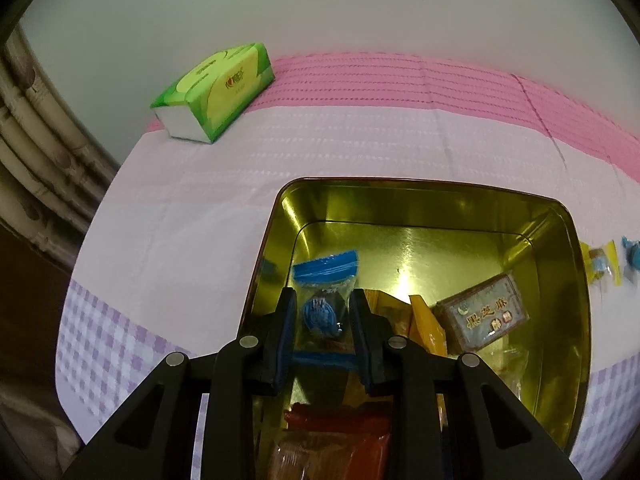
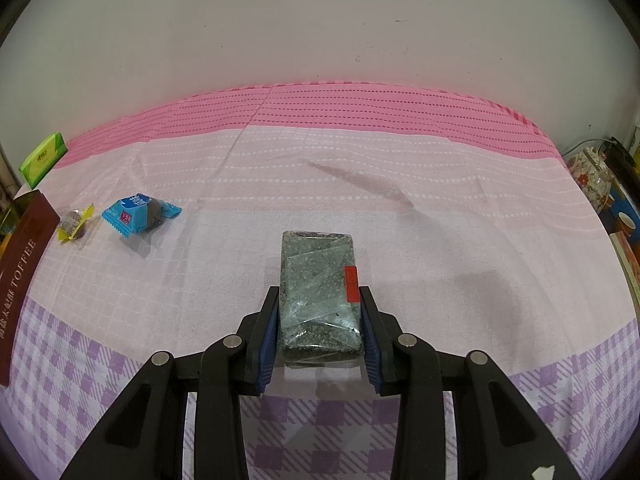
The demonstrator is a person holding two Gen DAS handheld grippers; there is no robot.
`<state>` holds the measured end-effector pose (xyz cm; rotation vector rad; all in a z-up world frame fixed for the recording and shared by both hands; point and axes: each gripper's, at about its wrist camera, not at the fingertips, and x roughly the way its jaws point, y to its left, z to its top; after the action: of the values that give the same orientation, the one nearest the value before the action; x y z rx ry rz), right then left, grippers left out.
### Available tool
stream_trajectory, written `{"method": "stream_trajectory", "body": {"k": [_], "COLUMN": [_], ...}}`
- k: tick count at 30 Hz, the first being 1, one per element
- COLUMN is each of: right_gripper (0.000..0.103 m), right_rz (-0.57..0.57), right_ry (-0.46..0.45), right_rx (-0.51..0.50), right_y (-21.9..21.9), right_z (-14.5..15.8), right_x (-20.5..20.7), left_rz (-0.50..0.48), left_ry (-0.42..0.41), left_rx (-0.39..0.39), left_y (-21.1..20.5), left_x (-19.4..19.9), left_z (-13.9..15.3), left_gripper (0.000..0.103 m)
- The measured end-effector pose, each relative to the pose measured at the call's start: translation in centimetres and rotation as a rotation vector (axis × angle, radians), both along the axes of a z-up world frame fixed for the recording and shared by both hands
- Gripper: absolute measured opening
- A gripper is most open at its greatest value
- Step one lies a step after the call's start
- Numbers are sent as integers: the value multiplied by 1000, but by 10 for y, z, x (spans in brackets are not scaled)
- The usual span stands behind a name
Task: Organize snacks
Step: 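Carry the blue-wrapped candy over the tin with the left tool, then open the left tool to drop the blue candy into the tin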
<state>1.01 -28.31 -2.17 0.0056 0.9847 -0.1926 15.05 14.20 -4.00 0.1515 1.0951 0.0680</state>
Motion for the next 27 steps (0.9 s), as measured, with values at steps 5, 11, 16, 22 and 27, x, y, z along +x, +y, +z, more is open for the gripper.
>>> {"method": "stream_trajectory", "body": {"k": [5, 11, 16, 22, 27], "right_gripper": [34, 34, 34, 33, 33], "right_rz": [1, 3, 4, 6, 4], "right_ry": [1, 1, 1, -1, -1], "right_rx": [-1, 1, 2, 11, 13], "right_y": [-1, -4, -5, -8, -11], "right_z": [0, 0, 0, 0, 1], "right_x": [0, 0, 0, 1, 2], "left_rz": [-10, 11, 42, 81, 127], "left_ry": [-12, -53, -109, -140, -151], "left_rx": [2, -9, -23, -33, -22], "left_y": [-1, 6, 11, 21, 33], "left_x": [-4, -19, -41, -70, -92], "left_z": [8, 27, 45, 56, 60], "left_gripper": [29, 34, 38, 39, 44]}}
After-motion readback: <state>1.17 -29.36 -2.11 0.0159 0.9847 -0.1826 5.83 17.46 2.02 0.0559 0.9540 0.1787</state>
